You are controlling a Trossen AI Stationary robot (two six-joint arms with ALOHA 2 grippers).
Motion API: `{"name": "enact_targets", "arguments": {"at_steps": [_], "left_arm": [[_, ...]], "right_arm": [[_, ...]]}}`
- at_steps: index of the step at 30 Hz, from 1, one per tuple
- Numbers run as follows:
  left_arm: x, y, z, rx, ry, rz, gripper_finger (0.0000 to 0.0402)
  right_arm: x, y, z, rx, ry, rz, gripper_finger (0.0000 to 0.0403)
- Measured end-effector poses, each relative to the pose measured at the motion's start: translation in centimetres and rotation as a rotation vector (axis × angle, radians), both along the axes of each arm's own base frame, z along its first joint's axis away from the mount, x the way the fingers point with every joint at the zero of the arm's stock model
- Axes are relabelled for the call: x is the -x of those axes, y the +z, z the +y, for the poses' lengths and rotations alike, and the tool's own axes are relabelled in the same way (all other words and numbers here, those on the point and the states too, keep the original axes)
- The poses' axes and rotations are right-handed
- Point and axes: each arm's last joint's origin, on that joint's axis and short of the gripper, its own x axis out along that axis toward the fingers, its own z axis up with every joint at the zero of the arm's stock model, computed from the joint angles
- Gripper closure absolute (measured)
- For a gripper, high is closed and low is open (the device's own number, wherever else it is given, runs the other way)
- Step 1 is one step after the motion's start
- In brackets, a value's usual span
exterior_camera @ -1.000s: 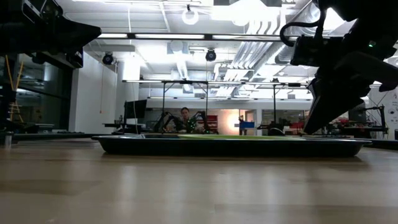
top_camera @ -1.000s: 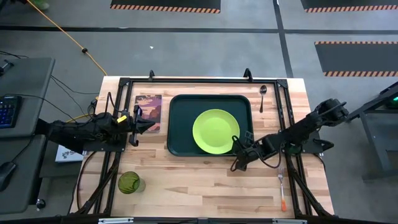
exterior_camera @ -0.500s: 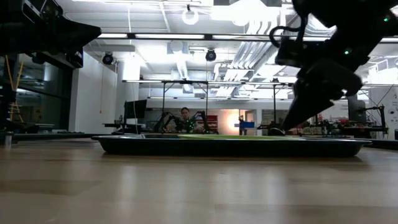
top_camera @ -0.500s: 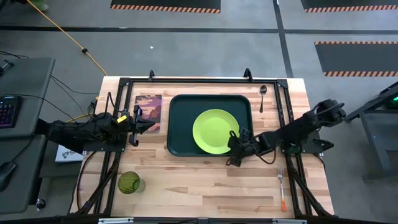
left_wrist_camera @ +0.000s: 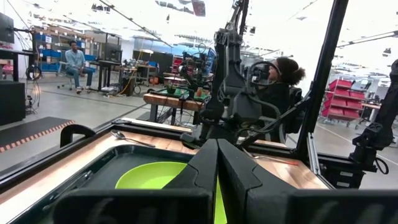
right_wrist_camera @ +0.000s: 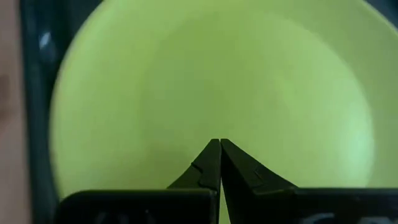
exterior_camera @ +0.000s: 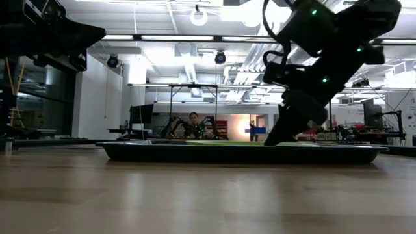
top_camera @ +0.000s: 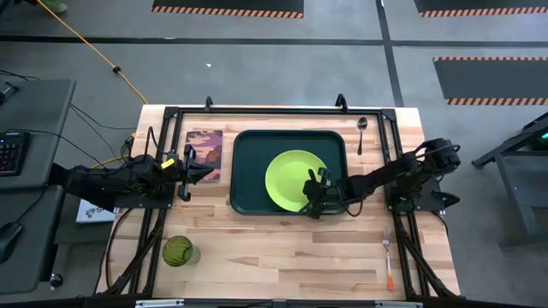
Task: Pick and place plate/cup/fork/spoon on tray
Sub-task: Put the green plate on the black serving tray
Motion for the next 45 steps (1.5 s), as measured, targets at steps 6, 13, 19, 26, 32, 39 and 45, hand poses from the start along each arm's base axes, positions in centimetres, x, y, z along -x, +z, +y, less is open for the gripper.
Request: {"name": "enact_targets", "arguments": {"at_steps": [6,13,19,26,32,39,45], "left_arm": [[0.0,0.0,0.0,0.000,0.000,0.000,0.0398],[0.0,0.0,0.0,0.000,0.000,0.000,0.0398],[0.0,0.0,0.0,0.000,0.000,0.000,0.0398],[0.0,0.0,0.0,0.000,0.000,0.000,0.0398],[0.0,0.0,0.0,0.000,0.000,-0.001,0.0398],[0.0,0.0,0.0,0.000,0.000,0.000,0.0398],[0.0,0.0,0.0,0.000,0.000,0.000,0.0398]], "right_arm": [[-0.5,0.3,-1.6,0.025,-0.041,-0.034,0.0403],[-0.6,0.3,-2.9,0.003,-0.074,-0.039,0.0403],[-0.8,0.4,-3.4,-0.005,-0.087,-0.065,0.0403],[-1.2,0.8,-3.9,-0.007,-0.126,-0.124,0.0403],[-1.5,0.9,-3.8,-0.006,-0.120,-0.161,0.0403],[-3.1,-1.0,-2.6,-0.034,-0.074,-0.105,0.0403],[-5.8,-1.6,-2.0,0.042,-0.030,-0.060,0.0403]]}}
